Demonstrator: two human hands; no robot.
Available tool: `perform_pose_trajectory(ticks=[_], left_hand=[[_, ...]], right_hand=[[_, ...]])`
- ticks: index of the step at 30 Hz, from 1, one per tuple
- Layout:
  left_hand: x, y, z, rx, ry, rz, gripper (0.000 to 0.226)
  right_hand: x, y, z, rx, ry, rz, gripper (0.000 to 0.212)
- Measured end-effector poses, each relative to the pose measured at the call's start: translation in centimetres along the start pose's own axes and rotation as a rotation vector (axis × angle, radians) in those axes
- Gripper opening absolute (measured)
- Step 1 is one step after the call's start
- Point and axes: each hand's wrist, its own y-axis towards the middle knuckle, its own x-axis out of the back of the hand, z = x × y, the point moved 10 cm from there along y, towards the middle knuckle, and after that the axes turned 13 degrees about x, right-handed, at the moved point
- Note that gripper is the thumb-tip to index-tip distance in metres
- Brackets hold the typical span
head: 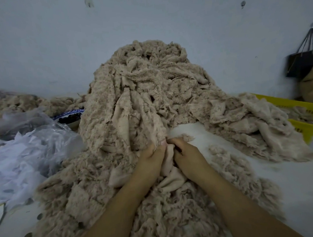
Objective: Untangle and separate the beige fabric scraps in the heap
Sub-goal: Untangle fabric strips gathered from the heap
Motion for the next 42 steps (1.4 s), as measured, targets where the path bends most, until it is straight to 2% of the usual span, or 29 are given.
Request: perform_pose_trajectory(ticks=[3,6,8,10,13,15,18,21,24,29,32,34,36,39,42], left_hand=[[0.9,0.1,0.0,0.025,-0.118,-0.049,0.039],[3.9,0.3,0.0,0.016,-0.473,-0.169,0.045],[5.3,0.6,0.4,0.035,-0.653,-0.192,0.05],[4.9,0.8,0.5,0.077,-0.661,-0.151,0.049],[2.7,0.6,0.7,0.14,-0.55,-0.066,0.052],[1.6,0.0,0.3,0.12,-0.413,-0.019,0.059],[-0.2,-0.3,0.6,0.142,-0.276,0.081,0.071],[-0.7,0.1,1.0,0.182,-0.315,0.135,0.056],[-0.1,0.2,0.6,0.185,-0.366,0.106,0.034],[1.2,1.2,2.2,0.307,-0.679,0.022,0.035],[2.9,1.9,3.1,0.404,-1.041,-0.063,0.032],[4.7,2.5,3.4,0.362,-1.204,-0.116,0.031],[5.1,2.6,3.7,0.34,-1.203,-0.097,0.035],[4.4,2.6,3.6,0.315,-1.231,-0.02,0.054],[5.2,2.8,3.2,0.267,-1.408,-0.007,0.054]], right_hand=[[1.6,0.3,-1.2,-0.051,-0.056,-0.141,0.023],[3.7,-0.3,-2.9,-0.162,-0.126,-0.251,0.026],[4.6,-0.6,-3.6,-0.205,-0.096,-0.26,0.03],[4.7,-0.5,-2.4,-0.135,-0.066,-0.27,0.034],[3.5,-0.2,1.4,0.04,0.081,-0.317,0.034],[1.7,-0.1,2.4,0.072,0.176,-0.248,0.046],[-0.4,0.0,1.4,-0.012,0.195,-0.137,0.043],[-0.5,0.1,0.5,-0.044,0.21,-0.125,0.035],[-1.8,0.2,1.2,0.009,0.201,-0.012,0.017],[-3.6,0.0,1.5,-0.02,0.234,0.124,0.023],[-3.8,-0.5,2.1,0.015,0.261,0.164,0.038],[-2.8,-0.6,2.0,-0.004,0.349,0.085,0.03],[-0.8,-0.5,1.5,-0.049,0.459,-0.066,0.015],[0.4,-0.4,0.4,-0.096,0.578,-0.191,0.031],[0.7,-0.6,0.2,-0.126,0.657,-0.225,0.031]])
